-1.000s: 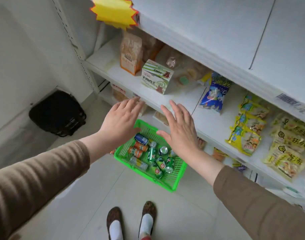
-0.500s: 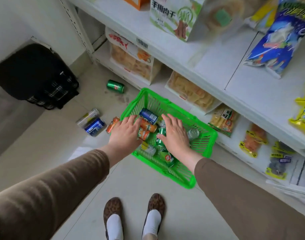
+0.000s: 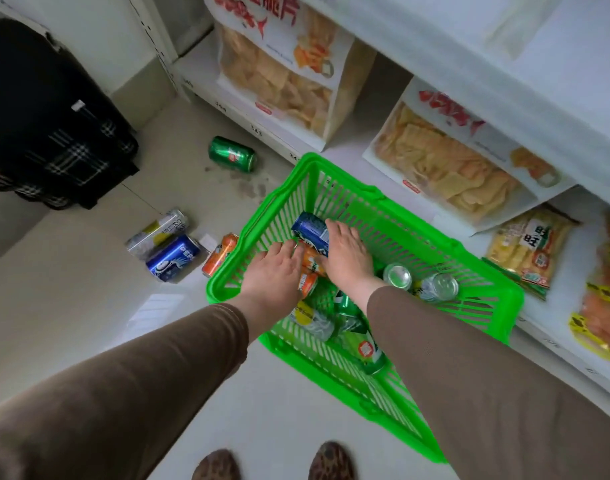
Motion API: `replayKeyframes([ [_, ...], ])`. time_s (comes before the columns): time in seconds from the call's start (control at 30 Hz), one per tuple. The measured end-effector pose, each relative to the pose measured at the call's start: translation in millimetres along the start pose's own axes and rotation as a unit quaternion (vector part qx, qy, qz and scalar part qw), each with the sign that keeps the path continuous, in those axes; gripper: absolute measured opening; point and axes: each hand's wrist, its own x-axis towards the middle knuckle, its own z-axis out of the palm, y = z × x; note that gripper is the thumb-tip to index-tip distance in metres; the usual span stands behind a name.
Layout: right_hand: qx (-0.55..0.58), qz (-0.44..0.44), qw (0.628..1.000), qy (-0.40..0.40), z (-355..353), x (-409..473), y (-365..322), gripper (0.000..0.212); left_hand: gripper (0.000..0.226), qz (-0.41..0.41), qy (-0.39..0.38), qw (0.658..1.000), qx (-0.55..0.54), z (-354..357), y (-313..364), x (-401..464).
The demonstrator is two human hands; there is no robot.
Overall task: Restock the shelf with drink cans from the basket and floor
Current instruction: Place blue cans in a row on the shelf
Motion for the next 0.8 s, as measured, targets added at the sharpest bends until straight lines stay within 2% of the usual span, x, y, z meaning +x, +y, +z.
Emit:
replayKeyframes([
  [0.13,-0.015,0.017,1.000,-0.001,30,30,-2,0.072,0.087,0.007,0.010,1.000,-0.011,19,-7,17],
  [0.3,-0.033,0.057,0.997,0.035,56,47,-2,0.066,0.083,0.015,-0.001,1.000,-0.008,34,-16,25],
  [0.43,0.024,0.099,0.995,0.019,44,38,-7,0.072,0.079,0.003,-0.021,0.999,-0.025,28,-19,17],
  [0.6,0.122,0.127,0.984,0.036,-30,-26,-20,0.070,0.083,-0.020,-0.045,0.997,-0.051,-18,-10,-23],
  [0.8,0.152,0.083,0.983,0.061,-201,-104,-62,0.070,0.085,-0.030,0.013,0.997,-0.068,-153,4,-95],
])
